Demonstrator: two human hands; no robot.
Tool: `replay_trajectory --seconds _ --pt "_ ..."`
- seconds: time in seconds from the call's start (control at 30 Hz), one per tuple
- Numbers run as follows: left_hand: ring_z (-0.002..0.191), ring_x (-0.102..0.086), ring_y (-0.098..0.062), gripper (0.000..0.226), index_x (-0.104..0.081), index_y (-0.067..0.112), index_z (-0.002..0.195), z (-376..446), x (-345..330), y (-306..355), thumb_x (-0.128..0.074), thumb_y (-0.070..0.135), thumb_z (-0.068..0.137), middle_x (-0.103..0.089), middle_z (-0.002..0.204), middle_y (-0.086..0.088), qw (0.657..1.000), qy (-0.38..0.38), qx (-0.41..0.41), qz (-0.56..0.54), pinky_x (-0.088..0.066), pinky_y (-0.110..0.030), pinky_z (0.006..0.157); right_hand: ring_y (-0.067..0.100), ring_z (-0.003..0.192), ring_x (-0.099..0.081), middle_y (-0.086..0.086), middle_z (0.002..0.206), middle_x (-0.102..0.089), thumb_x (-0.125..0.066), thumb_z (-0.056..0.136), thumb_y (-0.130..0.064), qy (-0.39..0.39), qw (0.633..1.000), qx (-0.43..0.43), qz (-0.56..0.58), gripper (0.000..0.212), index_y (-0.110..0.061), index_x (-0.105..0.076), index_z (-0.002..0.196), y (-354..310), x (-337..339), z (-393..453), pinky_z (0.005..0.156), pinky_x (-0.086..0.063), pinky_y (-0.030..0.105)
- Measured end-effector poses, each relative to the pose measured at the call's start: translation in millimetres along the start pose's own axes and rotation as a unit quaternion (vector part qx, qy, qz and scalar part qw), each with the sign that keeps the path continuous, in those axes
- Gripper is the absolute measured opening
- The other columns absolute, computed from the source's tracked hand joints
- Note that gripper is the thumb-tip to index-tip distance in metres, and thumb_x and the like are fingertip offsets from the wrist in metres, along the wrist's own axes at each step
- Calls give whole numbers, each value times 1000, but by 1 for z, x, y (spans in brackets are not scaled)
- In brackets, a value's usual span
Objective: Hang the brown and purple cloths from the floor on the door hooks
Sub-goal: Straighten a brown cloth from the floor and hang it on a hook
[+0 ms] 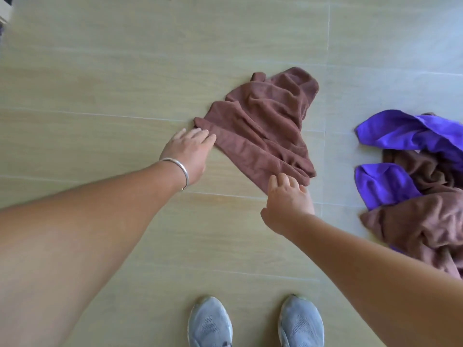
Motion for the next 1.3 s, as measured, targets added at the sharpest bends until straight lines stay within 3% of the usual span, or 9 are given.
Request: replay_trajectory --seconds 0.13,0.23,0.4,0.5,0.7,0.8,1.0,1.2,1.3 --pt "145 -20 -18 68 -24 19 149 55 -41 -8 -51 12 87 -24 157 -1 1000 15 -5 20 -12 -38 118 22 121 -34 4 131 -33 -56 81 -28 5 1000 -11 -21 67 -10 -26 137 10 -48 38 96 -38 35" --pt "139 -31 -21 73 -25 23 147 90 -61 -13 -58 12 82 -34 149 -1 999 -11 -2 43 -19 -39 115 24 117 -34 7 134 -26 -58 78 -29 22 998 -36 -45 77 -5 -19 141 15 -66 63 87 -42 38" --pt "105 -54 -26 59 -40 25 125 117 -71 -12 -62 9 73 -54 112 -3 996 21 44 78 -34 -37 86 27 99 -40 10 115 -35 -50 80 -15 96 991 -49 -79 41 -10 -36 118 22 -66 97 61 -37 36" --pt "105 -53 -24 39 -47 24 114 105 -69 -7 -56 14 77 -57 107 -1 996 19 50 71 -32 -37 83 27 104 -48 8 116 -43 -39 92 -8 113 990 -26 -74 25 -13 -42 116 38 -48 108 63 -37 36" --pt "104 -59 -22 21 -50 28 110 16 -50 -4 -50 31 89 -64 107 4 992 -104 34 61 -31 -37 78 26 117 -49 5 122 -54 -36 90 -9 26 997 7 -77 33 -17 -50 119 54 -26 47 88 -39 37" --pt "102 -59 -23 22 -48 27 108 -40 -24 -1 -48 20 88 -63 104 3 990 -127 32 56 -29 -36 74 23 118 -48 3 124 -54 -37 89 -10 -1 996 25 -89 35 -21 -47 121 60 -8 -4 88 -38 35" --pt "107 -55 -21 30 -50 29 110 -100 59 -12 -43 9 90 -58 107 4 987 -148 29 58 -35 -35 80 20 113 -51 -4 116 -58 -43 89 -19 16 994 52 -91 25 -25 -48 113 61 82 -60 90 -37 33" --pt "100 -59 -22 30 -48 32 107 -82 195 -48 -41 8 89 -57 109 5 988 -147 53 -5 -39 -31 68 20 113 -52 -3 112 -60 -42 84 -13 107 988 59 -97 28 -23 -49 109 65 248 -51 91 -36 33" --pt "98 -60 -22 33 -45 37 117 -68 278 -69 -41 16 93 -57 117 9 987 -140 53 -66 -49 -36 78 21 113 -51 -2 112 -60 -41 82 -9 157 982 56 -88 30 -23 -49 107 70 346 -47 94 -36 34"
Point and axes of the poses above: each hand's wrist, its own z-axis towards the middle knuckle, its own x-axis out of the back of the hand, y = z × x, the point moved 3 cm from there along z, towards the middle knuckle
